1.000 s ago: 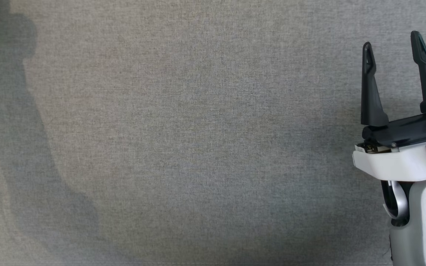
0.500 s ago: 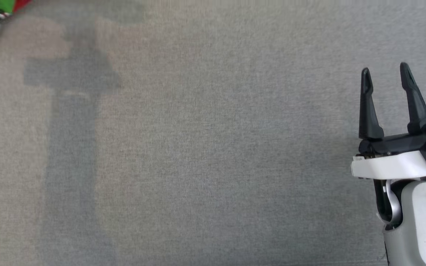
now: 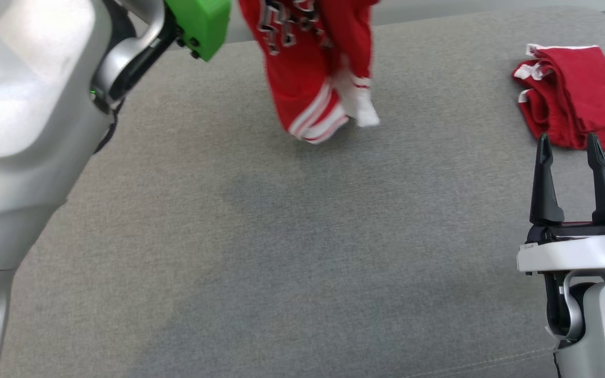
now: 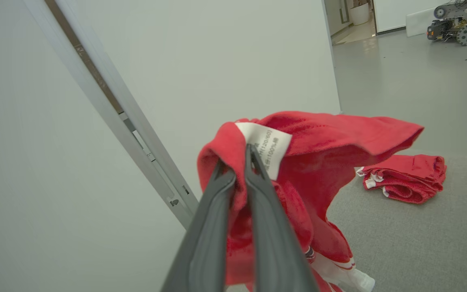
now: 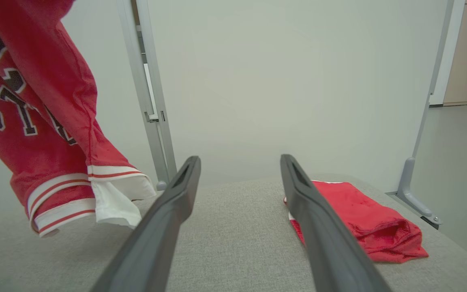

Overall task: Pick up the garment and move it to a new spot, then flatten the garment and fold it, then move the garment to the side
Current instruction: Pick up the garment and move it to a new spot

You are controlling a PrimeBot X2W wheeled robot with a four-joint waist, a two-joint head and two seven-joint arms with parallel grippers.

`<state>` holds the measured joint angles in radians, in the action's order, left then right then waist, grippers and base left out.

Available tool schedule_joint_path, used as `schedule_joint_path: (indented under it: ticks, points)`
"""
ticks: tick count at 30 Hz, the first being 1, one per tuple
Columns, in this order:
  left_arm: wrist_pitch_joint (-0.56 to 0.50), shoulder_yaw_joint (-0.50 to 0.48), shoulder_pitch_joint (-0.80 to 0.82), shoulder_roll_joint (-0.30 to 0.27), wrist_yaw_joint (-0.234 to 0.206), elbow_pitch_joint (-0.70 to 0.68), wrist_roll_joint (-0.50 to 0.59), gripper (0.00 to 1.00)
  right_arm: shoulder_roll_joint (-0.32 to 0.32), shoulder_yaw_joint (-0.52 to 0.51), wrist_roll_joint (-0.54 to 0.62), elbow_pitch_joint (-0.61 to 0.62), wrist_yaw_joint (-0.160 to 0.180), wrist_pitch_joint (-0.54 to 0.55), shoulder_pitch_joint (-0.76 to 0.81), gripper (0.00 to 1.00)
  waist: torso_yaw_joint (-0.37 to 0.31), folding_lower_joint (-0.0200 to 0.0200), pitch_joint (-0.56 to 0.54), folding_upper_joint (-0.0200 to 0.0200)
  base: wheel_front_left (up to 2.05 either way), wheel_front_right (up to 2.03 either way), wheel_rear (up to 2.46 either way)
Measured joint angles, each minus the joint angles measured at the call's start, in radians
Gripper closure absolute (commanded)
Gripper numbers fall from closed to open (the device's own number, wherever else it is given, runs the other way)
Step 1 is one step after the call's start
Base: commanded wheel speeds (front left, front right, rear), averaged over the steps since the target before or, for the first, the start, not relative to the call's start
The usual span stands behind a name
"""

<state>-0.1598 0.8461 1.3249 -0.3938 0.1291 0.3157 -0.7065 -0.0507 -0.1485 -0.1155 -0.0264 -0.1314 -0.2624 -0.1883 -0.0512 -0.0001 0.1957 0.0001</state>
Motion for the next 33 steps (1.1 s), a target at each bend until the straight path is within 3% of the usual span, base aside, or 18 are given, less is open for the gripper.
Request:
schedule_joint_path:
  ticks: [5, 9, 17, 21, 22, 23, 24, 33]
  points:
    - [0.001, 0.016, -0.038, 0.029, -0.001, -0.025, -0.043, 1.00, 0.000, 0.004, -0.020, -0.002, 0.000, 0.000, 0.018, 0.00, -0.065, 0.0000, -0.032, 0.0000, 0.00, 0.00, 0.00]
    - [0.034, 0.028, -0.177, 0.022, -0.033, 0.003, -0.071, 1.00, 0.000, 0.002, -0.032, -0.001, 0.000, 0.000, 0.028, 0.00, -0.108, 0.0000, -0.044, 0.0001, 0.00, 0.00, 0.00]
    - [0.125, 0.044, -0.480, -0.064, -0.087, 0.202, -0.115, 1.00, 0.001, 0.017, -0.045, -0.008, 0.000, 0.000, 0.037, 0.00, -0.133, 0.0000, -0.029, 0.0000, 0.00, 0.00, 0.00]
    - [0.151, 0.054, -0.571, -0.072, -0.096, 0.309, -0.129, 1.00, 0.000, 0.030, -0.047, -0.013, 0.000, 0.000, 0.037, 0.00, -0.122, 0.0000, -0.019, 0.0000, 0.00, 0.00, 0.00]
    - [0.156, 0.060, -0.588, -0.072, -0.099, 0.336, -0.129, 0.85, 0.000, 0.033, -0.049, -0.016, 0.000, 0.000, 0.037, 0.00, -0.118, 0.0000, -0.016, 0.0000, 0.00, 0.00, 0.00]
    - [0.178, 0.059, -0.603, -0.068, -0.106, 0.359, -0.129, 0.51, 0.000, 0.037, -0.050, -0.019, 0.000, 0.000, 0.036, 0.00, -0.113, 0.0000, -0.012, 0.0000, 0.00, 0.00, 0.00]
    - [0.199, 0.056, -0.612, -0.061, -0.114, 0.381, -0.129, 0.00, 0.000, 0.042, -0.050, -0.022, 0.000, 0.000, 0.036, 0.00, -0.107, 0.0000, -0.009, 0.0000, 0.00, 0.00, 0.00]
    - [0.369, 0.038, -0.642, 0.016, -0.120, 0.478, -0.135, 0.00, 0.001, 0.067, -0.049, -0.043, 0.000, 0.000, 0.024, 0.00, -0.061, 0.0000, -0.002, 0.0000, 0.00, 0.00, 0.00]
